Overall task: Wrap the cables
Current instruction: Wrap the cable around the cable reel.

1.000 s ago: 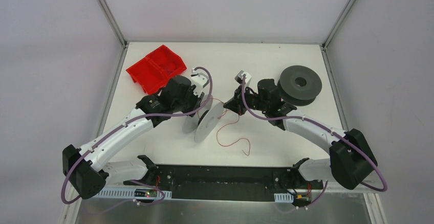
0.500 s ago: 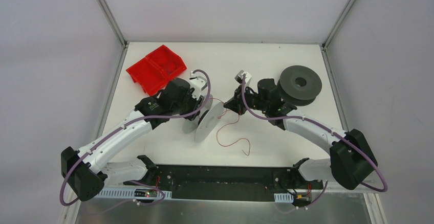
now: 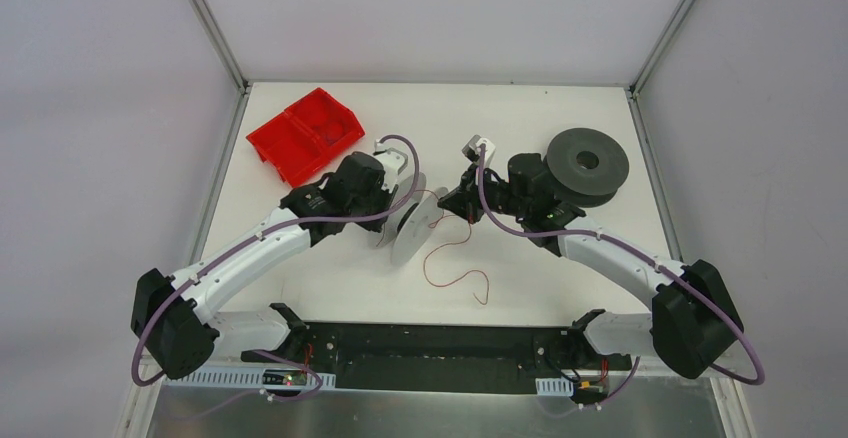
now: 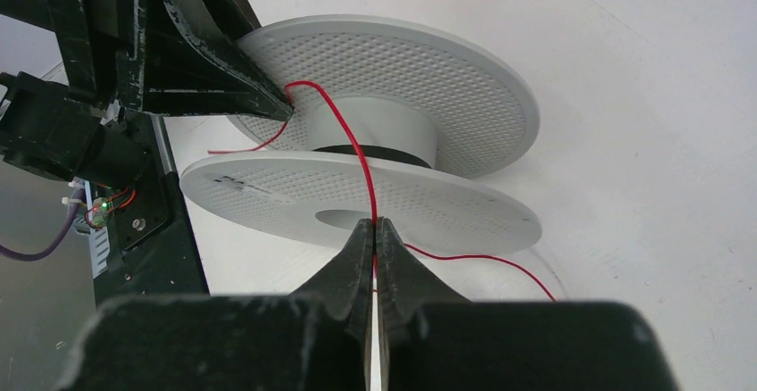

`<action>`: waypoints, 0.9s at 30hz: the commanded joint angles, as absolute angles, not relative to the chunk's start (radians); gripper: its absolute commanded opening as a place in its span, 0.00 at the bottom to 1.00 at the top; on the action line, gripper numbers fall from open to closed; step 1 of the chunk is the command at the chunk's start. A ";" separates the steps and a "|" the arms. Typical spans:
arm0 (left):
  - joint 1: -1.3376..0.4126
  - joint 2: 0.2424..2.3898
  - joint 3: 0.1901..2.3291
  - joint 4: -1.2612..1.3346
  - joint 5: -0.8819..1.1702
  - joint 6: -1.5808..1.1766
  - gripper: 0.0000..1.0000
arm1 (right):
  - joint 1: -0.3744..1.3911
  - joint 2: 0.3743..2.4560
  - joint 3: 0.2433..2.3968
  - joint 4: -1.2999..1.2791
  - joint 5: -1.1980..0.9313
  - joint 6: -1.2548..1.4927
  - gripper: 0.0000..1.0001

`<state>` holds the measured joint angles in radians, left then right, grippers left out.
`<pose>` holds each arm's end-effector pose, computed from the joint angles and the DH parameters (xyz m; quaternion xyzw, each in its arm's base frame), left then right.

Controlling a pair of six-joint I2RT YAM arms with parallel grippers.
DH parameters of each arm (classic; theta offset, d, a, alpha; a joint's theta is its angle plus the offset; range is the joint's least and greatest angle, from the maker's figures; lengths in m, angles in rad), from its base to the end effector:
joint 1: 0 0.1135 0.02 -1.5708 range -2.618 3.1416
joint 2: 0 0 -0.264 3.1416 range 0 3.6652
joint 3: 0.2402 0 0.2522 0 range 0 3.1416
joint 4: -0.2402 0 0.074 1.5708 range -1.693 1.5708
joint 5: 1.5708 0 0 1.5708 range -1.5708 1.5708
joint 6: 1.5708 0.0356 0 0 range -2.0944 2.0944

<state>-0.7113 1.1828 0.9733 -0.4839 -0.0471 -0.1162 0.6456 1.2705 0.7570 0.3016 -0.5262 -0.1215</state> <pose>0.1954 -0.1662 0.2956 0.2558 0.8682 -0.1512 0.3974 0.2186 0.1871 0.2756 -0.4326 0.6354 0.3526 0.5336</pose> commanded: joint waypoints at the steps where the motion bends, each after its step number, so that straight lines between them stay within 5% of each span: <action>1: -0.701 1.170 0.967 -0.469 -0.096 -0.120 0.18 | 0.644 1.245 0.770 0.319 -0.538 -0.136 0.00; 9: -0.701 1.179 0.964 -0.449 -0.076 -0.111 0.13 | 0.645 1.248 0.768 0.320 -0.546 -0.130 0.00; 27: -0.701 1.208 0.960 -0.428 -0.042 -0.135 0.19 | 0.645 1.241 0.761 0.309 -0.552 -0.134 0.00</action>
<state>-0.7113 1.1915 0.9539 -0.4519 -0.0605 -0.1165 0.6456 1.2705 0.7570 0.2970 -0.5308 -0.1219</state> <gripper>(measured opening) 0.191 0.007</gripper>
